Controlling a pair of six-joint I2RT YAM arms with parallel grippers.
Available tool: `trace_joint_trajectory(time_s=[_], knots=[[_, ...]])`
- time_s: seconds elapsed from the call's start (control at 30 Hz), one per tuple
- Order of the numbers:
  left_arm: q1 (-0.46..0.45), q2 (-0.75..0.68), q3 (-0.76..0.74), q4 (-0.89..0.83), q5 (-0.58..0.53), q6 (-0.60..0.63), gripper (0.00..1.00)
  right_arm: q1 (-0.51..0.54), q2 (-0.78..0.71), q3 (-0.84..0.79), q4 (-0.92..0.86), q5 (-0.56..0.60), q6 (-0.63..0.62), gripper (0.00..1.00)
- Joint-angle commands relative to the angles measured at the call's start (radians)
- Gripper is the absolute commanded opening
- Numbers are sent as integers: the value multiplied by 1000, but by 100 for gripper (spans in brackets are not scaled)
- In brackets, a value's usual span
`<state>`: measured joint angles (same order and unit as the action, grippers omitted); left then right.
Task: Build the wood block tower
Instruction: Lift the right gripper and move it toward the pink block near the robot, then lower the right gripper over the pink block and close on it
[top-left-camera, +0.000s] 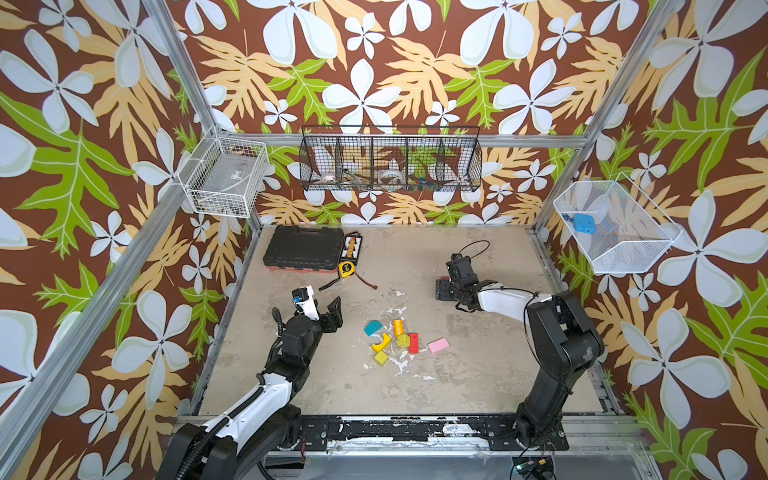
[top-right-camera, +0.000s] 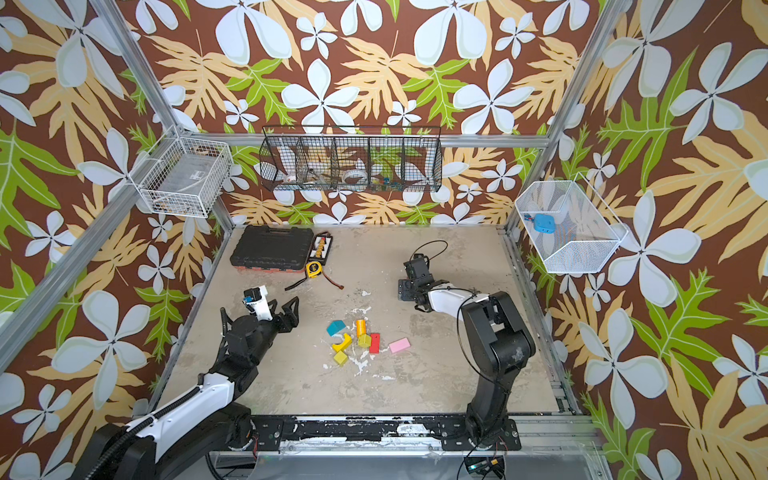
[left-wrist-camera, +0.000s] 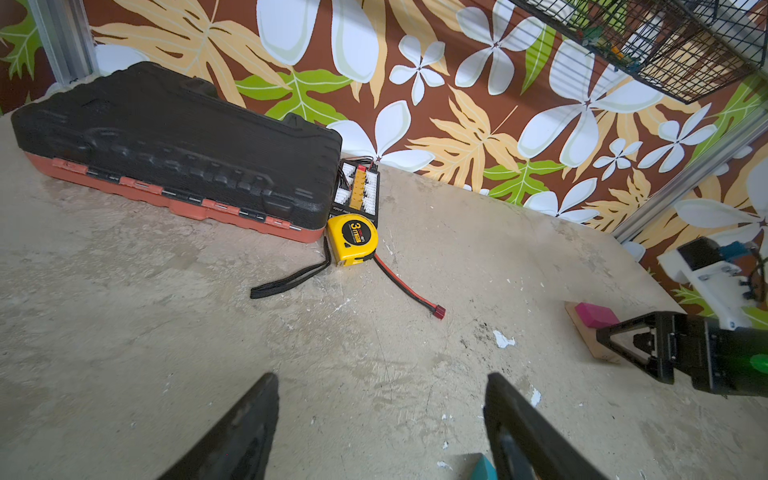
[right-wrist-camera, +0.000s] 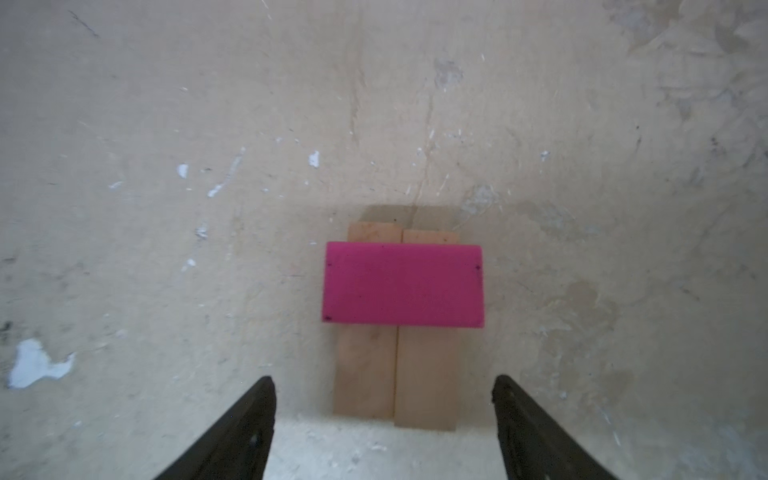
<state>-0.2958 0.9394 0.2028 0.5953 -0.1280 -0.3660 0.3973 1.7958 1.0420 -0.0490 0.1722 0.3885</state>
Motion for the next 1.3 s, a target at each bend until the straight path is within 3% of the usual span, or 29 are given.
trace_joint_trajectory(time_s=[0.0,0.27,0.43,0.6,0.93,1.27], knots=[[1,9,13,14,-15,-9,78,25,-60,-17,-17,55,18,84],[-14,24,27,-17,-26,-20,76,119,-311,-217,67,18,96,82],[-62,21,28,-28,-70,-2,76,317,-495,-399,145,68,182,82],[-77,36,41,-42,-70,6,77,487,-614,-506,78,193,249,85],[-82,28,39,-58,-76,5,79,488,-799,-681,-4,205,266,100],[-83,24,38,-66,-81,-2,80,480,-670,-686,64,145,249,100]])
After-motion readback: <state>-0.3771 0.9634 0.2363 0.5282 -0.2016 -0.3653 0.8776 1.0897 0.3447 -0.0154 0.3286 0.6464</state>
